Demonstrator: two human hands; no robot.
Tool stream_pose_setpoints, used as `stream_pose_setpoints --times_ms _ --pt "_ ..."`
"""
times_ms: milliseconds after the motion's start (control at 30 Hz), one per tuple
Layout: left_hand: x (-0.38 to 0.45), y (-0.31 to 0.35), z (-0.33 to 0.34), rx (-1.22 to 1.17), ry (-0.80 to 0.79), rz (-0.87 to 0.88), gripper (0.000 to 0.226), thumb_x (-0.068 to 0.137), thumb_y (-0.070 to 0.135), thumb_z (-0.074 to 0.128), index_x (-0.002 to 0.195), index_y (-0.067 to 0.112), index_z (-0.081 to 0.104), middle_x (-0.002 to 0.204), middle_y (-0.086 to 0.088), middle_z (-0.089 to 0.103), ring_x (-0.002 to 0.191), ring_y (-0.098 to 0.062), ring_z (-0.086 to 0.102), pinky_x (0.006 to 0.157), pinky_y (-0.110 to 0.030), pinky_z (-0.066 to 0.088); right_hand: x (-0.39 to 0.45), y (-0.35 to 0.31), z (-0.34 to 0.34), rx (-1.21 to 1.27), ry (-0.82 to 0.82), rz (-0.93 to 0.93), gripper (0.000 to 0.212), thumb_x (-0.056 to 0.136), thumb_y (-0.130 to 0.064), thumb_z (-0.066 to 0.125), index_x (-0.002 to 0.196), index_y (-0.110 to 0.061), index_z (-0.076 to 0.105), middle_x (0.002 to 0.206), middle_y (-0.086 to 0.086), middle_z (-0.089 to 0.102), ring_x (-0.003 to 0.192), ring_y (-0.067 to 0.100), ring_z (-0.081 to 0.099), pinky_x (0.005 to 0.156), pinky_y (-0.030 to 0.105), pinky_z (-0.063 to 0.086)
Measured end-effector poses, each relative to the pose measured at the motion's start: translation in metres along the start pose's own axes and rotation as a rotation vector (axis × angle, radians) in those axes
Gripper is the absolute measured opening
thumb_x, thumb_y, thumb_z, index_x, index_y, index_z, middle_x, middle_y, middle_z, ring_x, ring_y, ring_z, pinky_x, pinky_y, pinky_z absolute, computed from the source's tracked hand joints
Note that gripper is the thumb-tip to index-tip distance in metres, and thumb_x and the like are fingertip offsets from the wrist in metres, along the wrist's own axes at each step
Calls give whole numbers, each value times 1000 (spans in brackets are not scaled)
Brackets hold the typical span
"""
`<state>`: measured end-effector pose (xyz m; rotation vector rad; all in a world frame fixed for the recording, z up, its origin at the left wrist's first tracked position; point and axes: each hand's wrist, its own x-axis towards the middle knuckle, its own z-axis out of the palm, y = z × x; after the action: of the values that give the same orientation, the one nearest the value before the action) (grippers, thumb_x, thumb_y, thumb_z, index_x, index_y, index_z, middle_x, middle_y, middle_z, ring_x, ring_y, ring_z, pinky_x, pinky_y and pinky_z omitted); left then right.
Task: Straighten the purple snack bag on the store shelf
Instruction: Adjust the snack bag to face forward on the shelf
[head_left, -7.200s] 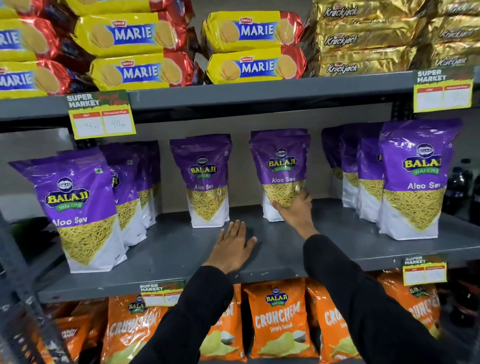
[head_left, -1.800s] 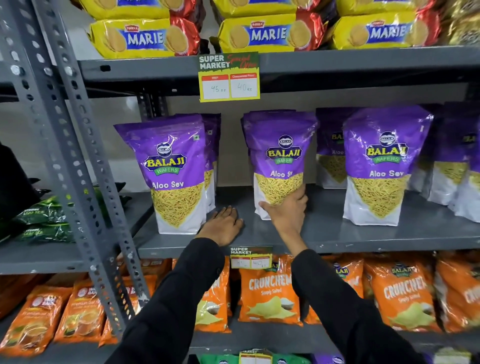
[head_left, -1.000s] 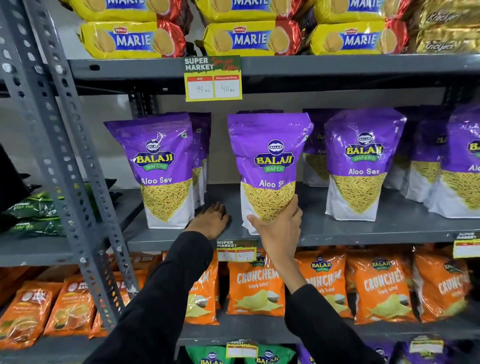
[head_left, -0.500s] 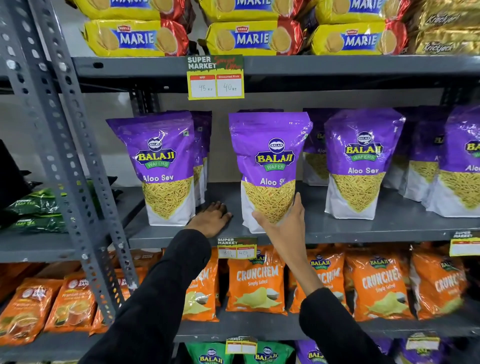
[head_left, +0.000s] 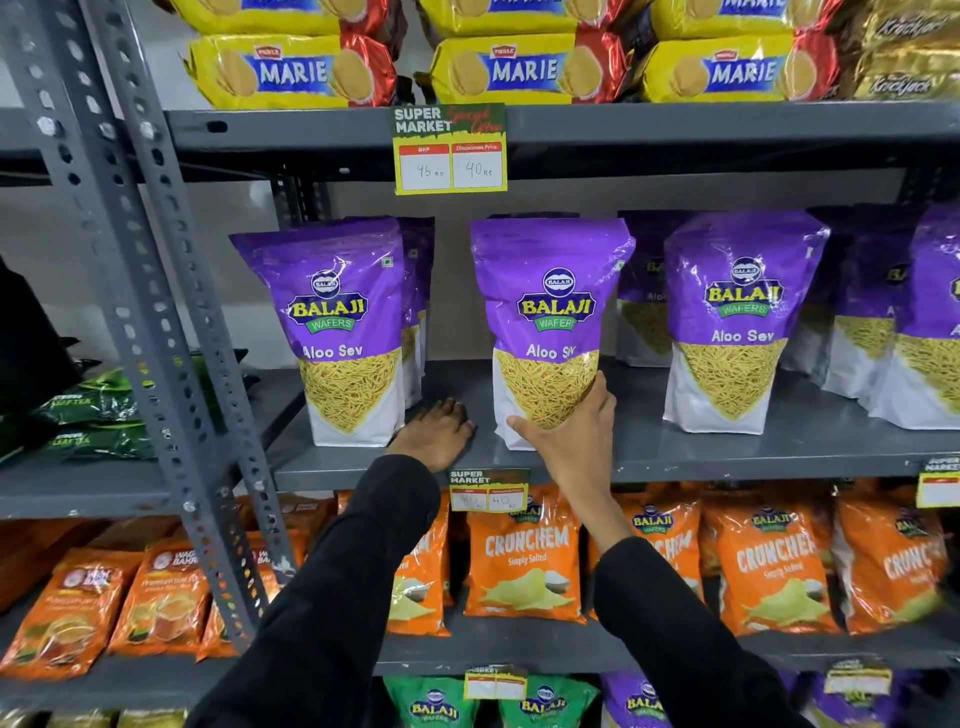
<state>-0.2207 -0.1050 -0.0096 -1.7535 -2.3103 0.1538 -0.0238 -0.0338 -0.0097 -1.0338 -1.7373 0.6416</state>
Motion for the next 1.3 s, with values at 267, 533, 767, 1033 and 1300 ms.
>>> stream_pose_setpoints --times_ms 267,533,767,1033,1300 --pt "-3 3 -4 31 -2 0 46 109 30 28 143 5 46 150 -19 42 144 -37 37 118 -51 34 14 1 9 -10 -3 -8 130 55 -59 92 154 -15 21 148 12 37 135 33 47 104 51 50" --pt "-1 2 -2 2 -10 2 46 109 27 27 146 6 45 155 -19 38 151 -37 31 121 -51 32 15 3 11 -11 2 -22 128 55 -60 91 153 -17 22 146 11 38 134 32 47 104 51 50" --pt "0 3 2 -104 3 -38 50 110 29 26 149 2 40 157 -21 37 153 -36 29 122 -52 30 12 7 10 3 7 -32 126 55 -61 90 153 -22 21 146 7 38 135 29 47 102 49 52" --pt "-2 7 -5 -131 -16 -81 51 110 30 24 152 4 37 160 -17 35 153 -31 29 124 -47 27 9 10 7 -5 14 -57 127 53 -68 87 152 -23 21 144 7 39 132 28 49 101 47 53" --pt "-8 12 -9 -138 -58 -98 54 110 29 22 157 5 30 168 -15 25 157 -29 21 127 -47 22 10 12 6 -29 -12 -65 132 55 -74 83 156 -21 15 147 9 37 135 30 46 103 46 52"
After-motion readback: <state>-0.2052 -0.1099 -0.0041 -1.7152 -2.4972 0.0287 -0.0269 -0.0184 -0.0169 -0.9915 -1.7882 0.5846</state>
